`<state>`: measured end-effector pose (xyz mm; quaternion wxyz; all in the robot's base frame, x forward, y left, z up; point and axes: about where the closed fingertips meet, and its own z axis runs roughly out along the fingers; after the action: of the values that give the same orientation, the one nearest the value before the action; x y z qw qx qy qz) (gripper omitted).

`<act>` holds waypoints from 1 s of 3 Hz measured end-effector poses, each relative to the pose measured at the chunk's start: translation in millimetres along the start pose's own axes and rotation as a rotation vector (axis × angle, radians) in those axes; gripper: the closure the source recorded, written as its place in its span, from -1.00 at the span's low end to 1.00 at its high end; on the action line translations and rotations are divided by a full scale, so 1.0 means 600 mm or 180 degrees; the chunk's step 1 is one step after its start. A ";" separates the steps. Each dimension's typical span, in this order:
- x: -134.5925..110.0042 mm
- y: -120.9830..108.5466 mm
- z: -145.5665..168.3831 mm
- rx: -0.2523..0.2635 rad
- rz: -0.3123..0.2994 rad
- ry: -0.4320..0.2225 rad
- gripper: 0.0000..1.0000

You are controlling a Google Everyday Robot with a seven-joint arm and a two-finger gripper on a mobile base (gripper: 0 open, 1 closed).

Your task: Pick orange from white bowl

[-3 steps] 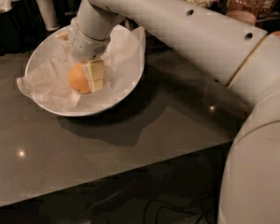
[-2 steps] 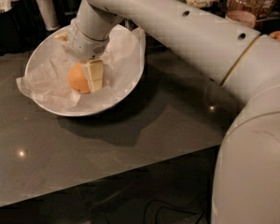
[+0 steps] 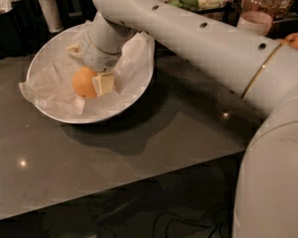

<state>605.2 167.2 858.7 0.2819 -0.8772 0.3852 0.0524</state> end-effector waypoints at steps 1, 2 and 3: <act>0.002 0.009 -0.001 0.0011 0.0064 -0.0019 -0.63; 0.001 0.007 -0.005 0.0011 0.0064 -0.0019 -0.16; 0.005 0.016 -0.003 0.0023 0.0094 -0.0019 0.29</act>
Offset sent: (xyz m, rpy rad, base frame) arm -0.0092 -0.0208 -0.0216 0.0277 0.0275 -0.0590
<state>600.2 158.7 854.9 0.2855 -0.8702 0.3975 0.0578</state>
